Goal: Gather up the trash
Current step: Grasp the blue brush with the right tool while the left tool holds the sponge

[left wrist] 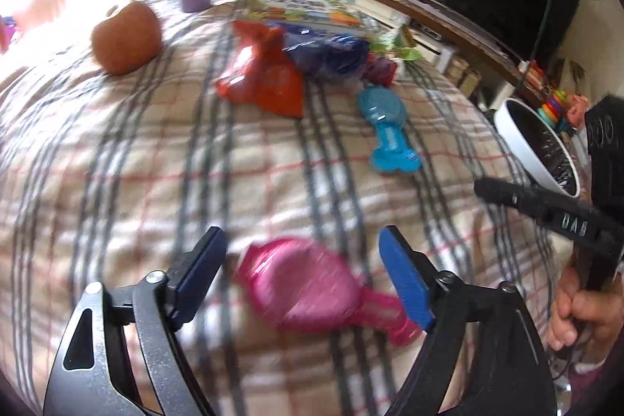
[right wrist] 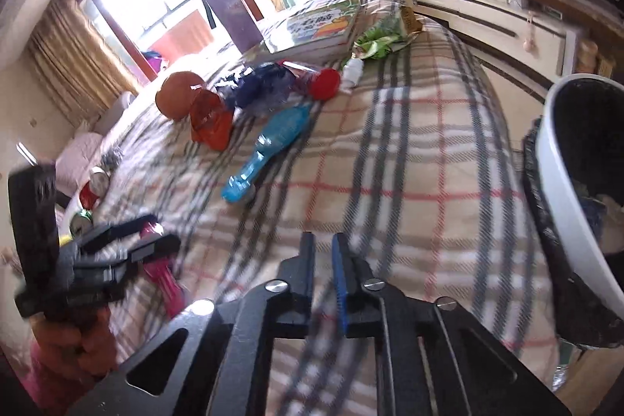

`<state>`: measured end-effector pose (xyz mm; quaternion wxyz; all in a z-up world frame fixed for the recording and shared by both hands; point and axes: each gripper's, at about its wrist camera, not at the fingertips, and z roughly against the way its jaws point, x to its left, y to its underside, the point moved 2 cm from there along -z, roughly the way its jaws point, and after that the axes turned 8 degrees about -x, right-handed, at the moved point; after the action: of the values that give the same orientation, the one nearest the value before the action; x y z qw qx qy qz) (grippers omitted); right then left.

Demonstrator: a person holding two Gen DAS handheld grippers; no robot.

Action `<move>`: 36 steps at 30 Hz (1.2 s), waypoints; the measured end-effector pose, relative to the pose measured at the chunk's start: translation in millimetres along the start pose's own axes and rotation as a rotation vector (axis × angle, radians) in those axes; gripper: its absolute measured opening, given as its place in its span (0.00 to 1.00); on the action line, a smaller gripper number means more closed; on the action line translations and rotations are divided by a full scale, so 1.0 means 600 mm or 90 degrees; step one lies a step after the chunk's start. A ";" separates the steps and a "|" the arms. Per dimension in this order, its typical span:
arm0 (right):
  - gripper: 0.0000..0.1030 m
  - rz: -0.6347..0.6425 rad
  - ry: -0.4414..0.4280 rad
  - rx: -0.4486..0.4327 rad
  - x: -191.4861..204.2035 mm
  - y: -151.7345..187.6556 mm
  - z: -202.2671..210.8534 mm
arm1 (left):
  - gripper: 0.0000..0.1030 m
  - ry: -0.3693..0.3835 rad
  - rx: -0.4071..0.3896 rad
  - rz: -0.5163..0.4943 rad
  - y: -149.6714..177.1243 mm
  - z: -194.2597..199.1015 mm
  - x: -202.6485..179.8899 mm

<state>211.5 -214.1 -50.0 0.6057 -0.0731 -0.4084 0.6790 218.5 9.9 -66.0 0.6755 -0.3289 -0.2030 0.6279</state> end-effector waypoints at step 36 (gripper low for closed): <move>0.29 -0.060 -0.006 -0.079 -0.047 -0.025 0.060 | 0.50 0.039 -0.037 0.026 0.006 0.010 -0.071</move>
<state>208.8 -257.0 -27.7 0.6294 -0.0878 -0.4555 0.6234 206.3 -30.8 -58.5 0.6588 -0.3711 -0.1937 0.6250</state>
